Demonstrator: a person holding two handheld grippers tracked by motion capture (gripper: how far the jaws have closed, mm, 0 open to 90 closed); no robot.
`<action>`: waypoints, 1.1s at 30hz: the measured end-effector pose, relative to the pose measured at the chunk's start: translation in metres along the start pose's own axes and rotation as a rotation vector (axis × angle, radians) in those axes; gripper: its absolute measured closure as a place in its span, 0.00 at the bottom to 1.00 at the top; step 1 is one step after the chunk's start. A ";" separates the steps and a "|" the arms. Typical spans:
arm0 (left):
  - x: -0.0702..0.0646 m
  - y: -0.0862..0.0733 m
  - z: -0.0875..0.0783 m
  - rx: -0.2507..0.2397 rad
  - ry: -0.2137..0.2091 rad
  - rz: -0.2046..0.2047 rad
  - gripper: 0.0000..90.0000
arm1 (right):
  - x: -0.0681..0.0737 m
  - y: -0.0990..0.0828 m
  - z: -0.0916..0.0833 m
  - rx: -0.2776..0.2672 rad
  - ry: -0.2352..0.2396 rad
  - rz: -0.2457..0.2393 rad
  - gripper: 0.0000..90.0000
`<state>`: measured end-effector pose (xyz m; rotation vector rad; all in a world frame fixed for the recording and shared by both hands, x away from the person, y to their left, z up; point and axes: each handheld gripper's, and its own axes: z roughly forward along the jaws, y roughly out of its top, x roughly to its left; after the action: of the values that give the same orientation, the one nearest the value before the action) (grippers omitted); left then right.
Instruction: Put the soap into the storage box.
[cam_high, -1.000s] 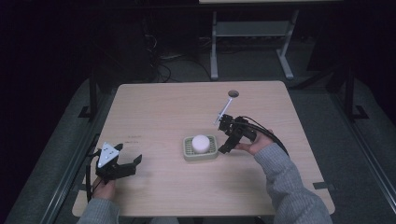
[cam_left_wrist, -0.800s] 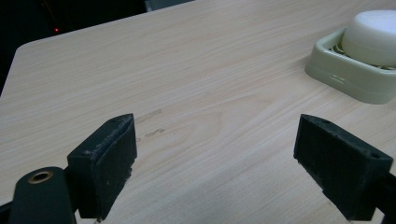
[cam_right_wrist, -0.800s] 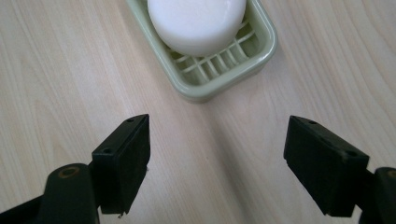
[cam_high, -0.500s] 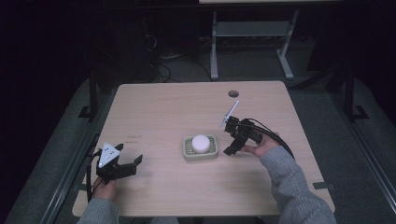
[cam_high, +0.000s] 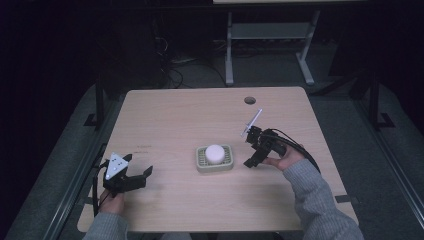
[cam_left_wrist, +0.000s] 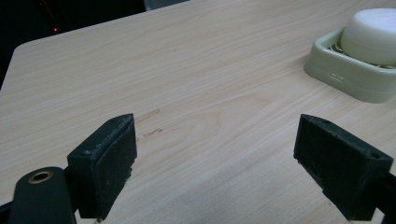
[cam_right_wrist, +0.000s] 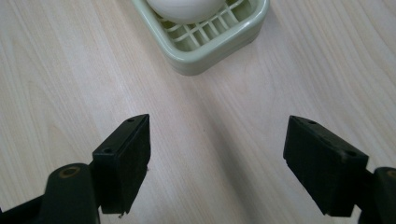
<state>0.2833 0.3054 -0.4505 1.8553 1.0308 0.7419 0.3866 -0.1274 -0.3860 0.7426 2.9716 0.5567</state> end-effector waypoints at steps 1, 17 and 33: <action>0.000 0.000 0.000 0.000 0.001 0.001 0.14 | 0.000 -0.001 0.000 -0.001 0.000 0.004 0.25; -0.001 0.000 0.001 0.005 -0.001 -0.001 0.14 | -0.004 -0.021 -0.001 -0.001 -0.005 0.035 0.25; -0.001 0.000 0.000 0.007 -0.002 0.005 0.14 | -0.003 -0.043 -0.001 -0.023 -0.007 0.074 0.25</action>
<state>0.2831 0.3046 -0.4510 1.8648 1.0284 0.7405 0.3692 -0.1646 -0.4006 0.8536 2.9364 0.5901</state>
